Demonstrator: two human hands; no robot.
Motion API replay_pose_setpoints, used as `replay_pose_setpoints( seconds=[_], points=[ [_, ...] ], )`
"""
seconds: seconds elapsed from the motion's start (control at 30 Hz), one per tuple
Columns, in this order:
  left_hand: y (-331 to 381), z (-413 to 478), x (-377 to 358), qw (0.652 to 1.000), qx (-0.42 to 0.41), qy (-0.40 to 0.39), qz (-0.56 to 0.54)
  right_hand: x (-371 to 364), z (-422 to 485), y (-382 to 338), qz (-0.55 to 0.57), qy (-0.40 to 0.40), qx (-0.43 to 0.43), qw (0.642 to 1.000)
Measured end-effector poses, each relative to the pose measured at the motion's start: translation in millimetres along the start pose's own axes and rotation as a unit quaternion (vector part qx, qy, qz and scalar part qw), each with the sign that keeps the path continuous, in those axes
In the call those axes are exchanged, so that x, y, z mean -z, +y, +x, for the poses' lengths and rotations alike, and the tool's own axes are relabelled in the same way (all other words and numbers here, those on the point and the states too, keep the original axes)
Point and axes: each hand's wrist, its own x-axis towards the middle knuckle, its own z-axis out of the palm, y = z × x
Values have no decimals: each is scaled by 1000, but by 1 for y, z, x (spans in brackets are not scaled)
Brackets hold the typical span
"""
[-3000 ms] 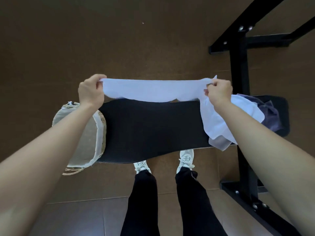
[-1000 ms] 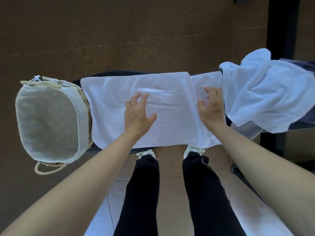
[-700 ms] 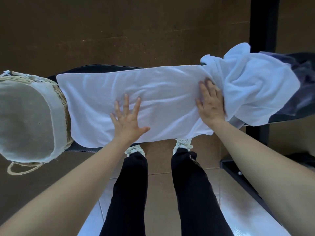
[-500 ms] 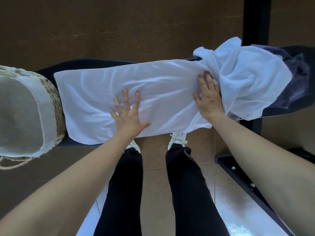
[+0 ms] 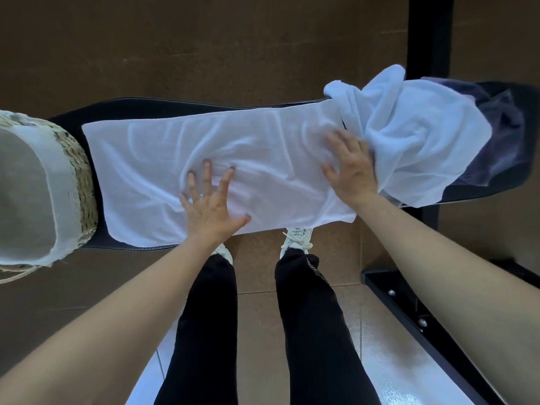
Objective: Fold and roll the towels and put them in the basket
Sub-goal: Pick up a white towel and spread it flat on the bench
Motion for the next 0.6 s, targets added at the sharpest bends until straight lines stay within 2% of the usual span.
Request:
replay_pose_setpoints(
  seconds=[0.23, 0.3, 0.37, 0.4, 0.47, 0.53, 0.6],
  points=[
    [10, 1, -1, 999, 29, -10, -31, 22, 11, 36, -71, -56, -12, 996],
    [14, 1, -2, 999, 29, -4, -38, 27, 8, 38, -77, -34, -15, 996],
    [18, 2, -4, 999, 20, 13, -42, 27, 0, 35, -83, -11, 36, 996],
    [20, 2, -5, 999, 16, 20, -41, 24, -7, 35, -94, -26, 90, 991],
    [24, 2, -7, 999, 15, 25, -40, 14, -22, 36, -143, -111, 181, 967],
    [27, 3, -9, 999, 19, 19, -40, 12, -29, 43, -206, -174, 172, 948],
    [27, 4, -10, 999, 24, 17, -42, 14, -33, 48, -232, -178, 119, 949]
  ],
)
